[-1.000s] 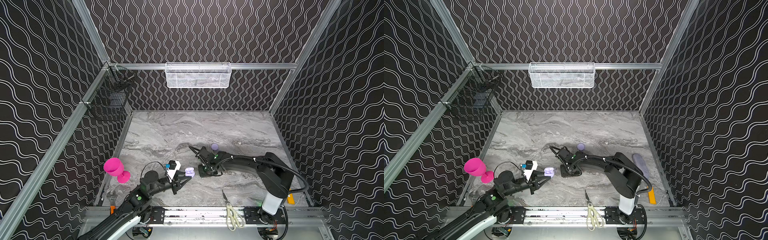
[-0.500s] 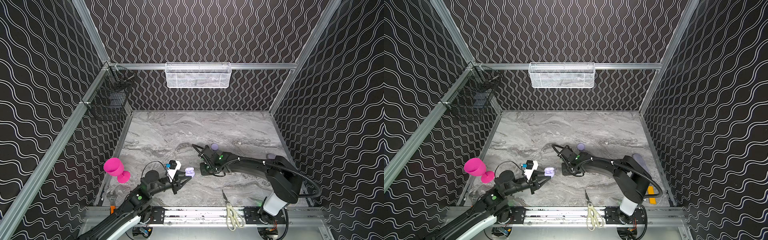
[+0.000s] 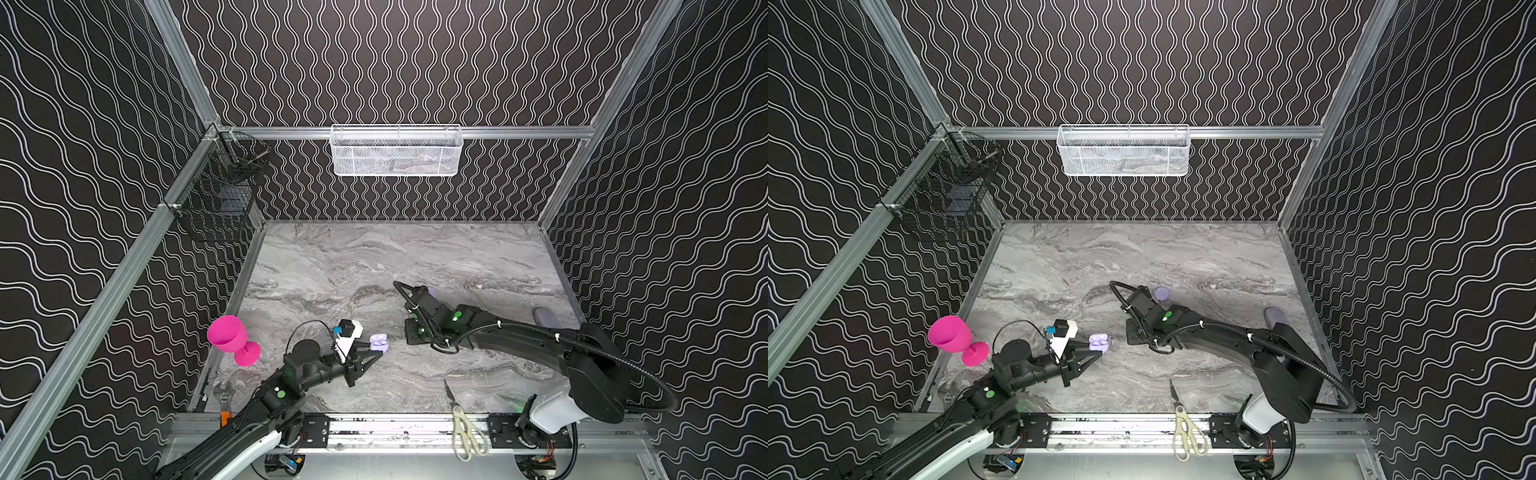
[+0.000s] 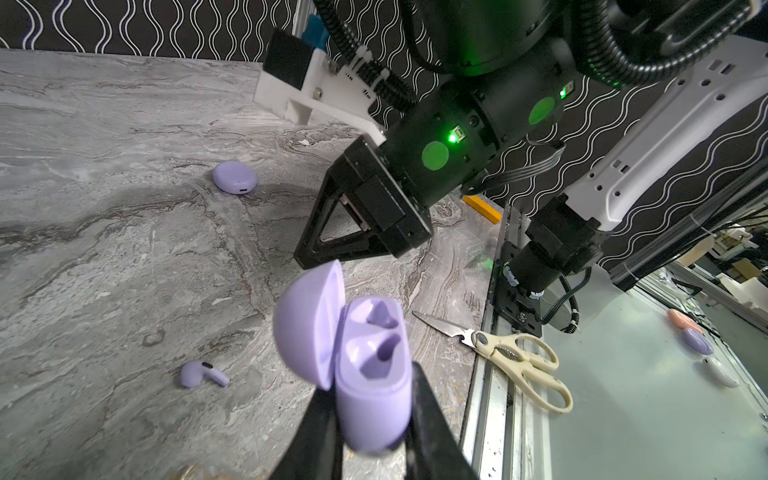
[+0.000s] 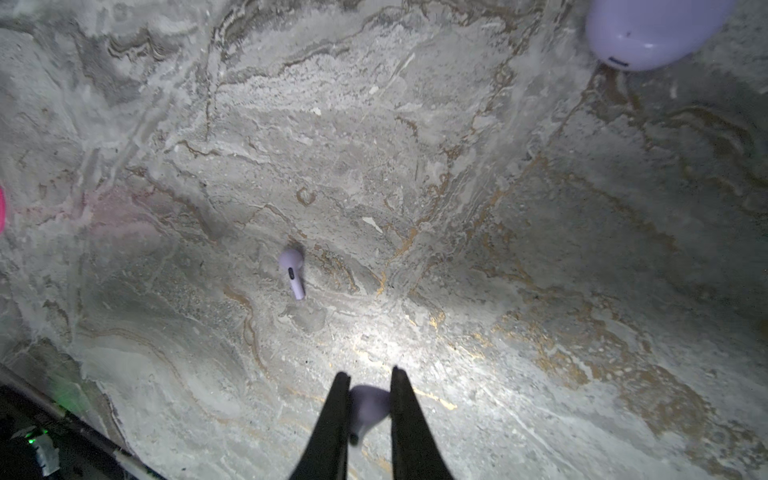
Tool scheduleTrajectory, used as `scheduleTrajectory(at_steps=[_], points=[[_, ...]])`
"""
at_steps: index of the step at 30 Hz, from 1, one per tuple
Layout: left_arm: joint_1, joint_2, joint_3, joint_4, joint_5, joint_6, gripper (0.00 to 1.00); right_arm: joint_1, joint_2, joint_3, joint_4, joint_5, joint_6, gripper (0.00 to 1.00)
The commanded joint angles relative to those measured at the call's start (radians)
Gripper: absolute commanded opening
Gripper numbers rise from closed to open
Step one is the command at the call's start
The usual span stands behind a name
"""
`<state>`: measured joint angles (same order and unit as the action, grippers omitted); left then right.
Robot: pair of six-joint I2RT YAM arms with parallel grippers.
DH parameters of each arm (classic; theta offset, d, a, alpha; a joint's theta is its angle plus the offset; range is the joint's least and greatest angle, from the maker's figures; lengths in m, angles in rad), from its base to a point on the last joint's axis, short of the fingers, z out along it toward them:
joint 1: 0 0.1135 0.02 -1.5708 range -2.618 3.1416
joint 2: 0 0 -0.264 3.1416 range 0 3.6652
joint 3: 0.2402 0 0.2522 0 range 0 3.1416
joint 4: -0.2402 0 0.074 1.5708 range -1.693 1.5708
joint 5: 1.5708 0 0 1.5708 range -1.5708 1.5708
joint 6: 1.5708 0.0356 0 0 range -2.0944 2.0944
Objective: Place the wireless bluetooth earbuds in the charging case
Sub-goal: 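Lift the earbud and carry it toward the open case in the left gripper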
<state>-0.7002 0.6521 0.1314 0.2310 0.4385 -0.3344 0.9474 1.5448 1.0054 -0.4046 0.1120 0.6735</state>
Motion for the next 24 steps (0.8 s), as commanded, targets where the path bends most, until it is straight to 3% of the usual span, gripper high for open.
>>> scheduleTrajectory(at_steps=[1, 9, 24], points=[[0.001, 0.014, 0.011, 0.038, -0.014, 0.01, 0.22, 0.002, -0.029, -0.002, 0.028, 0.03, 0.011, 0.17], [0.001, 0.048, 0.011, 0.078, -0.031, 0.002, 0.22, 0.01, -0.141, -0.049, 0.055, 0.083, 0.003, 0.17], [0.001, 0.234, 0.046, 0.224, -0.038, 0.018, 0.22, 0.033, -0.196, -0.014, 0.018, 0.105, -0.017, 0.17]])
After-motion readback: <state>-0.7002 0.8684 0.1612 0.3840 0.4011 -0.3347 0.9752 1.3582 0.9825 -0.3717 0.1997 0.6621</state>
